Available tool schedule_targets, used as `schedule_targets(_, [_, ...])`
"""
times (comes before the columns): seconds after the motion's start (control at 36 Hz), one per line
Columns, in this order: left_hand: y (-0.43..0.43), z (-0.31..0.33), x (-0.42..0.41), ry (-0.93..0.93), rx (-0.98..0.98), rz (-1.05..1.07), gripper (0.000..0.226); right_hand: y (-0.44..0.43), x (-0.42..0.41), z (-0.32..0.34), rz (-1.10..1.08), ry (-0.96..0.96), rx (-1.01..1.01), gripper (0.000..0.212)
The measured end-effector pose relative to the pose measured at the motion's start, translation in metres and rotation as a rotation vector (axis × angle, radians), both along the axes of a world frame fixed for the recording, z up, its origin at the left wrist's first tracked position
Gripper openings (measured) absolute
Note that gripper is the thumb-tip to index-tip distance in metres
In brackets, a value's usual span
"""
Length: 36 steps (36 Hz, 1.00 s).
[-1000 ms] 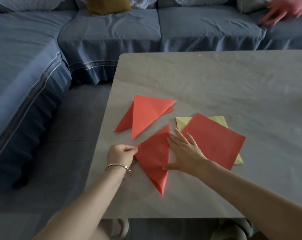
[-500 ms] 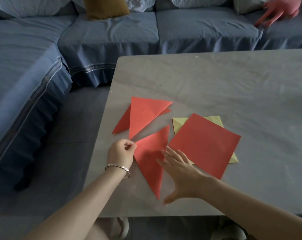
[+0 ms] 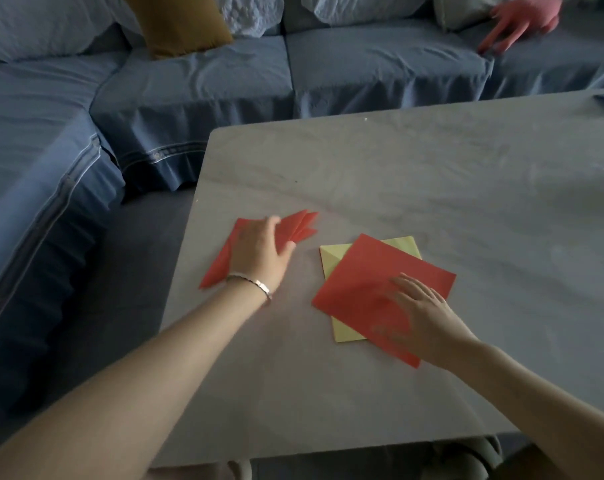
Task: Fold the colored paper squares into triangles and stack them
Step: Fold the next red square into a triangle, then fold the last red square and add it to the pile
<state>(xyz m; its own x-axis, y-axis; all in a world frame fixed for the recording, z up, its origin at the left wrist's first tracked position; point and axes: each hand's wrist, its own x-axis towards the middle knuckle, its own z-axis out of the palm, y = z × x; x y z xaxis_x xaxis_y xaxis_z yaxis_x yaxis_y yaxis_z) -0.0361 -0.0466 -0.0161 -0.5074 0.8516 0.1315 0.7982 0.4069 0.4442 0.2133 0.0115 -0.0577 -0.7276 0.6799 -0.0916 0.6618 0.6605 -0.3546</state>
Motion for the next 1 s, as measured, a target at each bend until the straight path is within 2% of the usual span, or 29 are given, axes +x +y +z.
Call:
schedule_targets(0.06, [-0.003,-0.010,0.031,-0.171,-0.114,-0.101,0.047,-0.001,0.003,-0.002,0.041,-0.094,0.005,0.092])
schedule_targets(0.11, [-0.005,-0.019,0.056,-0.219,-0.226,-0.122,0.049,-0.001,0.006,-0.004,0.059,-0.159,0.006,0.092])
schedule_targets(0.25, [0.000,-0.025,0.084,-0.292,-0.347,0.037,0.057,-0.004,0.010,-0.002,0.109,-0.215,0.024,0.112])
schedule_targets(0.33, [0.006,-0.019,0.085,-0.404,-0.340,0.101,0.057,-0.004,0.009,-0.002,0.111,-0.223,0.024,0.101])
schedule_targets(0.36, [0.007,-0.016,0.085,-0.438,-0.326,0.108,0.047,-0.004,0.009,-0.002,0.115,-0.219,0.032,0.098])
schedule_targets(0.42, [0.007,-0.012,0.082,-0.439,-0.296,0.090,0.015,-0.004,0.009,-0.004,0.116,-0.196,0.040,0.093])
schedule_targets(0.44, [0.006,-0.010,0.080,-0.425,-0.283,0.074,0.011,-0.005,0.009,-0.004,0.112,-0.176,0.031,0.089])
schedule_targets(0.56, [0.002,-0.012,0.074,-0.473,-0.229,0.082,0.014,-0.006,0.013,-0.002,0.103,-0.038,0.012,0.070])
schedule_targets(0.64, [0.000,-0.019,0.066,-0.594,-0.178,0.168,0.029,-0.007,0.020,0.003,0.133,0.167,0.080,0.036])
schedule_targets(0.72, [-0.007,-0.022,0.057,-0.726,-0.147,0.234,0.018,-0.007,0.027,0.011,0.149,0.239,0.166,0.022])
schedule_targets(0.89, [-0.025,-0.019,0.046,-0.781,-0.371,0.121,0.014,-0.002,0.034,0.024,0.343,0.292,0.267,0.018])
schedule_targets(1.0, [-0.021,-0.019,0.044,-0.864,-0.417,0.124,0.029,-0.005,0.029,0.032,0.494,0.250,0.200,0.025])
